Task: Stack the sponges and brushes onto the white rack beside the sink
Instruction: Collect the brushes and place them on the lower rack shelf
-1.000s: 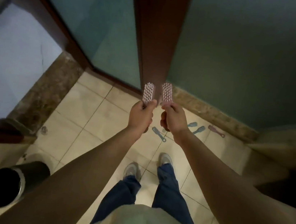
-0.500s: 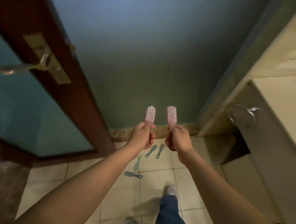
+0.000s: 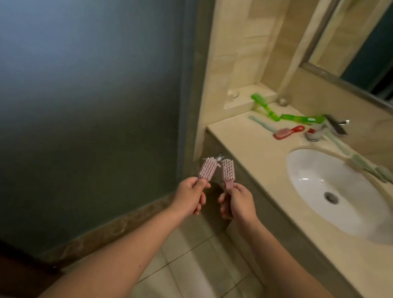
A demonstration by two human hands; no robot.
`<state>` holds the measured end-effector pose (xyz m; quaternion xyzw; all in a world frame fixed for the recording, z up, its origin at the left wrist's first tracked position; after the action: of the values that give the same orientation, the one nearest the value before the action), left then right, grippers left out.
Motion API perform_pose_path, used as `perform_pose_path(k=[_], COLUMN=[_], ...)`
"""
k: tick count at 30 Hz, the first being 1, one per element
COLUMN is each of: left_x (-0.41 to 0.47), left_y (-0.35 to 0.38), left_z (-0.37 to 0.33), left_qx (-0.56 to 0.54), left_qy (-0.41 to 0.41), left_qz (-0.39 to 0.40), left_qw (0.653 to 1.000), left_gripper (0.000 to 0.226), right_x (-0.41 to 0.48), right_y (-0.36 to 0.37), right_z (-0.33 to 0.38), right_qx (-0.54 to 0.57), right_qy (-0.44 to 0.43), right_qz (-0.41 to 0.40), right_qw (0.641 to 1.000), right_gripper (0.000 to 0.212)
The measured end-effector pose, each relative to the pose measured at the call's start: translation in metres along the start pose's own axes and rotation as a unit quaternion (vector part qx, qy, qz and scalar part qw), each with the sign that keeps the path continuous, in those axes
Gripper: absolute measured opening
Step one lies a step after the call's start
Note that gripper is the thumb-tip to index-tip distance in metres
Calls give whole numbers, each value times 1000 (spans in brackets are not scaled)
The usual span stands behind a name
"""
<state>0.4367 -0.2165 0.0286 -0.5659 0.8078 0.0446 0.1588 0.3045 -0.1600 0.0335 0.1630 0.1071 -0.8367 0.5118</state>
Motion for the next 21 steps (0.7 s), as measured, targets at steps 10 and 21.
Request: perform_pose_path(k=[10,21], left_x=[72,142], left_y=[170,300], left_z=[-58,-79], left_qx=[13,77], left_qy=[26,2], left_qz=[105,247], left_qw=[994,966], left_gripper=[25,14], right_x=[65,107], right_y=[-164,-267], right_z=[38,34], right_qx=[9,103], right_qy=[-30,9], right_qz=[-126,-287], right_qw=[992,952], right_gripper=[27,19])
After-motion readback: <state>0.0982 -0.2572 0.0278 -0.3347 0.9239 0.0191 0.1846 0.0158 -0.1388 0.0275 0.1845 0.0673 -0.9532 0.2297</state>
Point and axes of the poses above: each hand's wrist, its own x-axis towards the middle knuckle, its own y-axis out of the palm, z = x × y, the point moved 6 cm from there along x, towards the middle knuckle
